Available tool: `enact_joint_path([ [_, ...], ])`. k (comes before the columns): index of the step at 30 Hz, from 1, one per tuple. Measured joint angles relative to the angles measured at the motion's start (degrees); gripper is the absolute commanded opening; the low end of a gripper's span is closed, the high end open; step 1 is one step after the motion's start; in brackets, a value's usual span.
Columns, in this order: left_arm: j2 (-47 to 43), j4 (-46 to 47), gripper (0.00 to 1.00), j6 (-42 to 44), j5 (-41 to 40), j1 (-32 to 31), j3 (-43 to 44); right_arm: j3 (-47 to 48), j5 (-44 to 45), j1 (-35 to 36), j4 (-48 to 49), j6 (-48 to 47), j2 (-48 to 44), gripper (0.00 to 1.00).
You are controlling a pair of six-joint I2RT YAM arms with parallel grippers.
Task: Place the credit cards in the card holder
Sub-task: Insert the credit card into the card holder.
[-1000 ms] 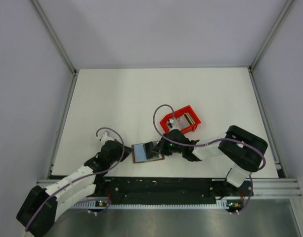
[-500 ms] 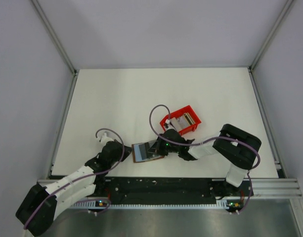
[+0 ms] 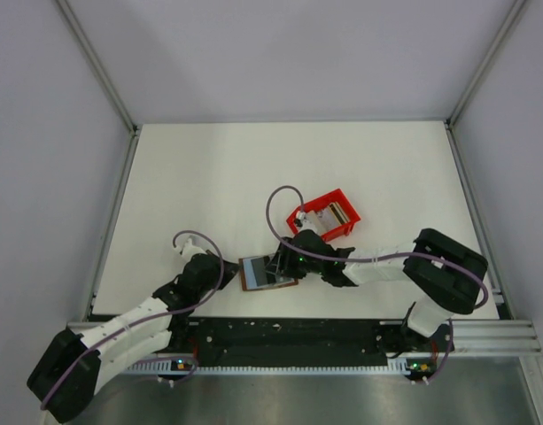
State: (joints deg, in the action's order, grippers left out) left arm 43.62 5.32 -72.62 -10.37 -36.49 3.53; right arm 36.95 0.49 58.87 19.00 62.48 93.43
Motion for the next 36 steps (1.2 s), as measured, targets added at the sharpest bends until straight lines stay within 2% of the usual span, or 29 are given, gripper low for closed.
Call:
enact_joint_path([
  [8,0.02,0.31,0.0,0.09,0.0,0.0,0.0,4.61,-0.59,0.04,-6.71,-6.25,0.55,0.44],
  [19,0.0,0.28,0.0,0.17,-0.15,0.0,0.0,9.03,-6.23,1.46,-6.34,-8.52,6.03,0.42],
  [27,-0.09,0.28,0.0,0.83,-0.33,0.0,0.0,9.29,-6.27,1.51,-6.62,-10.08,6.05,0.43],
  [31,-1.81,0.02,0.0,2.23,-0.11,0.0,-0.02,9.29,-4.63,1.36,-8.63,-12.41,4.04,0.44],
  [36,-4.28,-0.31,0.0,4.42,0.07,0.0,0.0,9.75,-3.37,-0.52,-13.29,-16.74,-2.64,0.44],
])
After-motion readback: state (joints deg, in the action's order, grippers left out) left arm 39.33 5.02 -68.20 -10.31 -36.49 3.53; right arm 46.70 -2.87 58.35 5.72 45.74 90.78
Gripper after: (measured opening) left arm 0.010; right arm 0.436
